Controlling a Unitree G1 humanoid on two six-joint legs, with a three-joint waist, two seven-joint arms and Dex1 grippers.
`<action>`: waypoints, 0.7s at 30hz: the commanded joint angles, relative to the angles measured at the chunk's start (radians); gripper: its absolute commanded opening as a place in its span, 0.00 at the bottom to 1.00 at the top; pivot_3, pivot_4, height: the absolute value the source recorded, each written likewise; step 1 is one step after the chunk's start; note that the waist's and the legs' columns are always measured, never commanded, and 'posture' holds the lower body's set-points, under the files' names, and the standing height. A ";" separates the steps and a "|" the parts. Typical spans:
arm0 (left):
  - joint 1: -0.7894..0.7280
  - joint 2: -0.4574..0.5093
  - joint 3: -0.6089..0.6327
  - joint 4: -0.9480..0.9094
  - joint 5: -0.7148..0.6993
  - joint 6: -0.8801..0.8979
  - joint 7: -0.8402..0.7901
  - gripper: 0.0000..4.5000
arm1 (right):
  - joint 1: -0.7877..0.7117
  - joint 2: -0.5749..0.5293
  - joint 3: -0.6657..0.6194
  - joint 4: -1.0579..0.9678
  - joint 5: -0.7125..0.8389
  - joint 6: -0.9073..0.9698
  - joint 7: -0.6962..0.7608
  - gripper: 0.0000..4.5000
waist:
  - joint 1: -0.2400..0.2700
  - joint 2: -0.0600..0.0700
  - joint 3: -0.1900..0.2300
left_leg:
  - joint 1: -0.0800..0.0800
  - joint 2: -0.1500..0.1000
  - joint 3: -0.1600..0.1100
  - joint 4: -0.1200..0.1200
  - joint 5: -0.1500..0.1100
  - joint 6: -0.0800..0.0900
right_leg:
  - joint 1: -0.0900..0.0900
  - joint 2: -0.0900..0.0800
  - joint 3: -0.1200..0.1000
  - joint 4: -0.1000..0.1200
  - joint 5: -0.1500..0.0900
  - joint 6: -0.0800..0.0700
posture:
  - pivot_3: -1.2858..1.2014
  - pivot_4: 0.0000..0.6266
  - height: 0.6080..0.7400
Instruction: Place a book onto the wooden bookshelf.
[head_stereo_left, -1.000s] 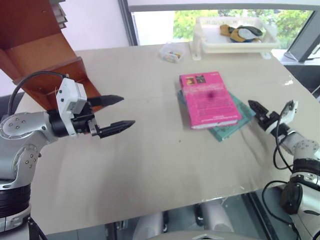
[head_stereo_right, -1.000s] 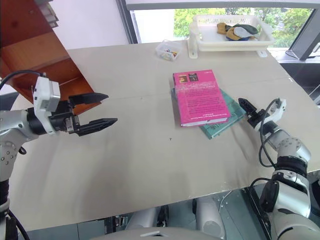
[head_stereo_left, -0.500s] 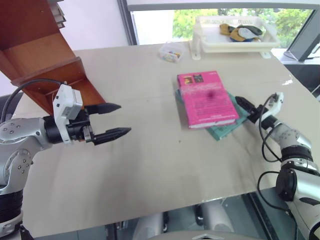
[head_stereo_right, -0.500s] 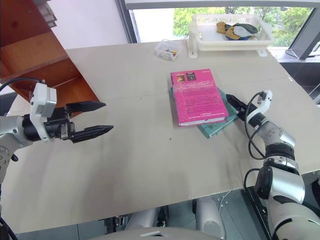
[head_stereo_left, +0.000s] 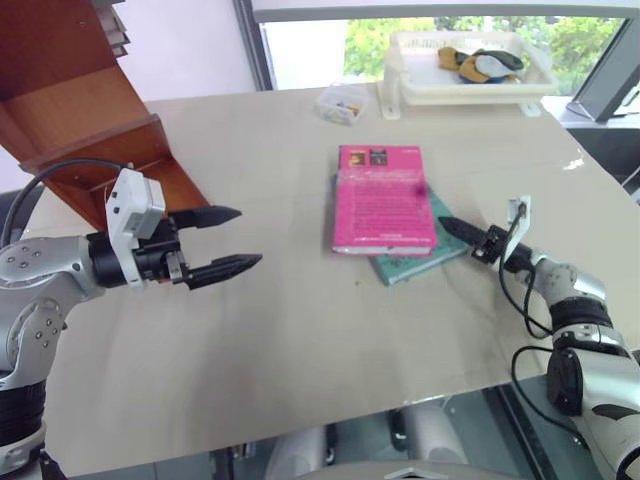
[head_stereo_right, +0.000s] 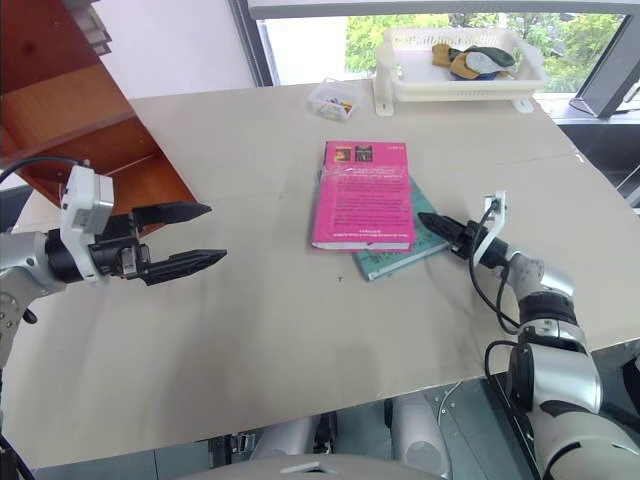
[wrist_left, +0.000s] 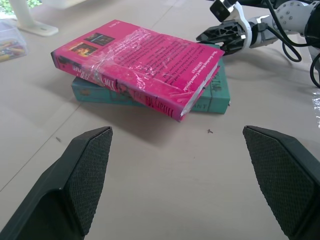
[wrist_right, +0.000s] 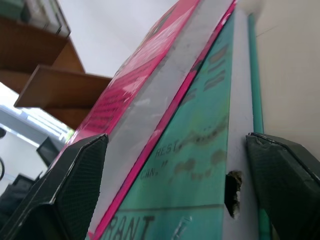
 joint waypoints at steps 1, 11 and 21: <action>-0.014 0.020 0.032 -0.015 -0.011 -0.003 0.000 0.99 | 0.041 0.012 0.044 -0.069 -0.009 0.019 0.043 1.00 | 0.000 0.000 0.000 | 0.000 0.000 0.000 0.000 0.000 0.000 | 0.000 0.000 0.000 0.000 0.000 0.000 | 0.52 0.24 1.00; -0.020 0.020 0.022 -0.016 -0.007 -0.004 0.003 0.99 | 0.128 0.008 0.140 -0.252 0.012 0.140 0.128 1.00 | 0.000 0.000 0.000 | 0.000 0.000 0.000 0.000 0.000 0.000 | 0.000 0.000 0.000 0.001 0.000 0.000 | 0.52 0.24 1.00; -0.012 0.014 0.026 -0.018 -0.008 -0.006 0.006 0.99 | 0.120 -0.062 0.051 -0.240 0.022 0.099 0.046 1.00 | 0.005 0.000 0.000 | 0.000 -0.001 0.000 0.000 0.001 -0.001 | 0.000 0.000 0.000 0.000 0.000 0.000 | 0.52 0.24 1.00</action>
